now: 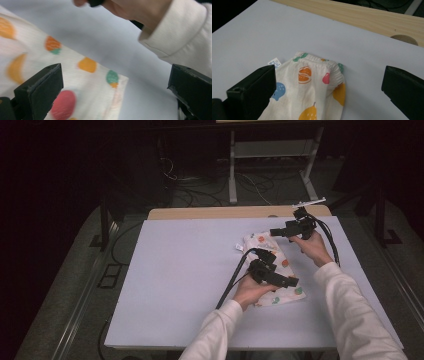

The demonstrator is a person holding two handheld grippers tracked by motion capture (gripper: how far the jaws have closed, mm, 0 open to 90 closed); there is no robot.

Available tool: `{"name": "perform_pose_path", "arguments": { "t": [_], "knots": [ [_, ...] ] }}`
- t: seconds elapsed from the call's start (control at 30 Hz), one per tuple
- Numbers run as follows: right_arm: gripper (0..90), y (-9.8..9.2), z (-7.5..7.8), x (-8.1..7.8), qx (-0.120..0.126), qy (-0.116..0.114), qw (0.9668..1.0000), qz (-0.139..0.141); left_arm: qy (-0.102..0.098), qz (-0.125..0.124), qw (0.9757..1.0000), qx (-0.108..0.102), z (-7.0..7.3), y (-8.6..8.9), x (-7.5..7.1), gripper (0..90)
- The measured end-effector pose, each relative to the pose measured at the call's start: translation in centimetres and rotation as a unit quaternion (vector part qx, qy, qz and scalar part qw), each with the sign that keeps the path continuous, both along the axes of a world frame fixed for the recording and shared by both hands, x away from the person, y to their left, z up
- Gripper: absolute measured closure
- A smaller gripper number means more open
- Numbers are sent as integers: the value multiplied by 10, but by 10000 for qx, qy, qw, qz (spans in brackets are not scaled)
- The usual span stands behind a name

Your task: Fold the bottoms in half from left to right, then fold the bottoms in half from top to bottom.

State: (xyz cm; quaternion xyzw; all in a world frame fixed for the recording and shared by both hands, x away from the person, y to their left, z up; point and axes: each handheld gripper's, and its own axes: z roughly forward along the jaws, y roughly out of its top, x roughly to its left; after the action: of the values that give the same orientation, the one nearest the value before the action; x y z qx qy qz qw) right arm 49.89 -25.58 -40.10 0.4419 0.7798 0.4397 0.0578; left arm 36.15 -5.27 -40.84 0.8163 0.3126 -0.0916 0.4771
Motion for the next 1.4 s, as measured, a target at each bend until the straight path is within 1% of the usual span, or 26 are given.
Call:
{"name": "perform_pose_path", "arguments": {
  "t": [0.13,0.17,0.33,0.4,0.53,0.6,0.67,0.83,0.97,1.07,1.2,1.3,1.4],
  "knots": [
    [0,0,2,-3,8,-5,10000,4,-145,236,9996,31,2,16,6,0],
    [0,0,2,-3,-3,4,10000,3,-176,292,9994,6,2,20,8,0],
    [0,0,1,-4,39,19,10000,-17,-359,568,9977,-30,3,34,16,0],
    [0,-1,1,-4,55,19,10000,-17,-426,620,9972,-13,3,38,20,0],
    [0,-3,2,-4,75,-23,9999,-68,-465,683,9966,33,1,44,26,0],
    [0,-4,2,-3,90,-44,9999,-85,-458,713,9964,47,-1,47,29,0],
    [0,-4,1,-2,114,5,9999,-85,-456,743,9962,47,-2,50,33,0],
    [0,-4,-1,-1,109,29,9999,-84,-456,820,9956,59,-4,58,41,0],
    [0,-3,-2,2,104,119,9999,-70,-434,799,9957,149,-3,62,48,0],
    [0,-2,-2,4,64,144,9998,-97,-420,818,9956,167,-1,65,55,0],
    [0,-1,-1,7,74,202,9997,-139,-395,946,9946,180,1,72,67,0],
    [0,0,0,10,97,272,9995,-149,-303,1071,9938,42,1,78,76,0],
    [0,2,1,12,35,302,9994,-167,-264,1132,9932,93,1,82,84,0]
  ]
}}
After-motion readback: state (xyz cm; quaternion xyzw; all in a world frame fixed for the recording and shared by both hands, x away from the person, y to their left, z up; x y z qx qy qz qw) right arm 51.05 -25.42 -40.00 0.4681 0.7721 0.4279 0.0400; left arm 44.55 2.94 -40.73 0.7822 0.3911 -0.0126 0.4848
